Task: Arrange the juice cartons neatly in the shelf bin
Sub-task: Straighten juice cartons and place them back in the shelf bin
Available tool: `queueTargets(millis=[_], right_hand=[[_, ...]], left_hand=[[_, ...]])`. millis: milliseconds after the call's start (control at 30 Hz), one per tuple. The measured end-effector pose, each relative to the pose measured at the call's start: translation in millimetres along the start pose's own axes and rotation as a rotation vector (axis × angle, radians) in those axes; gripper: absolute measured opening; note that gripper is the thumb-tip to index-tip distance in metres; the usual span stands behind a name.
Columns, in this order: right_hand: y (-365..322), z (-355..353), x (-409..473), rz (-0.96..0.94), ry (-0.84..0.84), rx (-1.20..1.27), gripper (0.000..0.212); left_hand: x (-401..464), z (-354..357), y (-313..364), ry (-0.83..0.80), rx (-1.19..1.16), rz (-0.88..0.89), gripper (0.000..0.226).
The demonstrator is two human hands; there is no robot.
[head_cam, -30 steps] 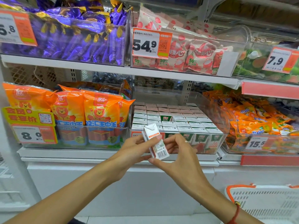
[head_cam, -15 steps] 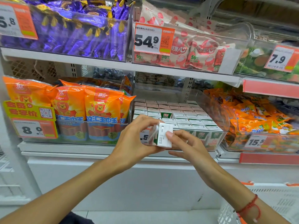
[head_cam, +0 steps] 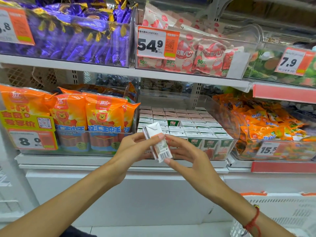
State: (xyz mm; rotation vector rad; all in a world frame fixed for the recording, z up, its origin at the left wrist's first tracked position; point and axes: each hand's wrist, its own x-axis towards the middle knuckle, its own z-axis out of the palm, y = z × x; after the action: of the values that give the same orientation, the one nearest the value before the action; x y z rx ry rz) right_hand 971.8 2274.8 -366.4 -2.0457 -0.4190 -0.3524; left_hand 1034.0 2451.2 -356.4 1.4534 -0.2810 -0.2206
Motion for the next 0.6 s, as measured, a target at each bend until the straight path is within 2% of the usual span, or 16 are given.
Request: queueTargets(millis=[100, 200, 267, 367, 533, 600], right_hand=[[-2.5, -1.9, 5.3, 0.002, 0.075, 0.027, 0.044], [-4.2, -6.7, 5.5, 0.048, -0.017, 0.119, 0.042], [-5.3, -7.1, 4.5, 0.058, -0.041, 0.138, 0.042], [-6.1, -4.5, 4.9, 0.056, 0.020, 0.134, 0.033], [-10.9, -2.5, 7.9, 0.042, 0.106, 0.130, 0.028], [-13.3, -3.1, 9.5, 0.068, 0.140, 0.169, 0.026]], left_hand=[[-1.0, 0.7, 0.4, -0.062, -0.044, -0.090, 0.042], [-2.1, -2.9, 0.7, -0.097, -0.076, -0.142, 0.053], [-2.5, -4.9, 0.3, -0.084, -0.068, -0.155, 0.059], [-0.4, -3.2, -2.7, -0.017, -0.111, -0.187, 0.065], [-0.1, -3.9, -1.4, -0.056, -0.274, -0.284, 0.048], [0.4, -7.7, 1.7, -0.079, -0.371, -0.355, 0.049]])
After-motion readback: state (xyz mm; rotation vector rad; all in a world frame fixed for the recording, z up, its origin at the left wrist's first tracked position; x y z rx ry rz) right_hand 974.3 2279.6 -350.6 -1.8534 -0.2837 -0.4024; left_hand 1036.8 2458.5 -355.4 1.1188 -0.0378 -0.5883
